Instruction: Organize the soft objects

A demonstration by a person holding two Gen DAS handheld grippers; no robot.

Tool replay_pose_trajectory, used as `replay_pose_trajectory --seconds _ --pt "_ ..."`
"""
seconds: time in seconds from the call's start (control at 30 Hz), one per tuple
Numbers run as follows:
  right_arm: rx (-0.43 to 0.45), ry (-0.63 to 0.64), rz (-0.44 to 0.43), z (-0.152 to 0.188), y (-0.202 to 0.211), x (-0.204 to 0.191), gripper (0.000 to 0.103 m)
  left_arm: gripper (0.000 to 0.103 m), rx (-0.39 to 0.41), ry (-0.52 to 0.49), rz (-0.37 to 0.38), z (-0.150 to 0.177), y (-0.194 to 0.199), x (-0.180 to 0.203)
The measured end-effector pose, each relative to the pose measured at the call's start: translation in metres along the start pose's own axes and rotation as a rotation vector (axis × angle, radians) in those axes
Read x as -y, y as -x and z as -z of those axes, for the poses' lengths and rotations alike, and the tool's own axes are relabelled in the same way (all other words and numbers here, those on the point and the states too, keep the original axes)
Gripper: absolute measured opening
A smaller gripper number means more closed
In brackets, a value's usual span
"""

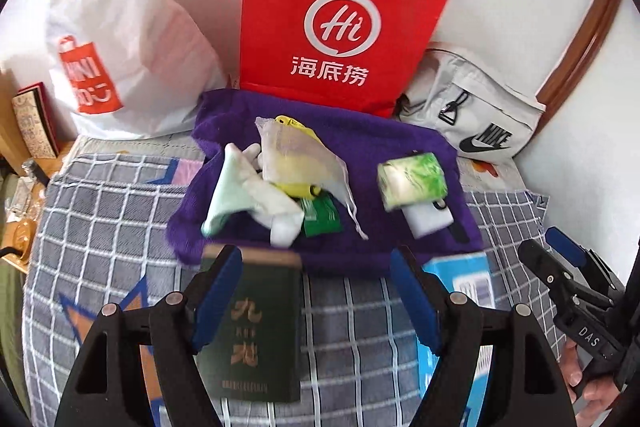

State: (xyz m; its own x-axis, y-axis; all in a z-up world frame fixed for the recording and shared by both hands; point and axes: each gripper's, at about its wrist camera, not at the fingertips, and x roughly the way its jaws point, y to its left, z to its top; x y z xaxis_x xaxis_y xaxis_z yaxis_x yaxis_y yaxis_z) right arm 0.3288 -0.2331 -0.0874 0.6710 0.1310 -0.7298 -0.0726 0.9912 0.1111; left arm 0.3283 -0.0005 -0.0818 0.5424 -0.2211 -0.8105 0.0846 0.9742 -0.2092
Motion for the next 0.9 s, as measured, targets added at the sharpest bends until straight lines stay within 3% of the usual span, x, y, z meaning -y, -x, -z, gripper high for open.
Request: replay_pose_trajectory --seconds 0.23,0.4,0.57,0.9 --pt "0.015 0.03 0.019 0.031 0.051 -0.021 0.087 0.075 0.051 -0.019 -0.056 0.037 0.045 0.01" --pt "0.016 0.007 -0.015 0.053 0.084 -0.027 0.091 0.075 0.075 -0.035 -0.044 0.062 0.076 0.014" --pt "0.028 0.019 0.021 0.075 0.117 -0.037 0.102 0.077 0.098 -0.021 -0.046 0.092 0.105 0.012" --pt "0.068 0.034 0.006 0.124 0.174 -0.05 0.103 0.085 0.118 -0.002 -0.054 0.147 0.155 0.016"
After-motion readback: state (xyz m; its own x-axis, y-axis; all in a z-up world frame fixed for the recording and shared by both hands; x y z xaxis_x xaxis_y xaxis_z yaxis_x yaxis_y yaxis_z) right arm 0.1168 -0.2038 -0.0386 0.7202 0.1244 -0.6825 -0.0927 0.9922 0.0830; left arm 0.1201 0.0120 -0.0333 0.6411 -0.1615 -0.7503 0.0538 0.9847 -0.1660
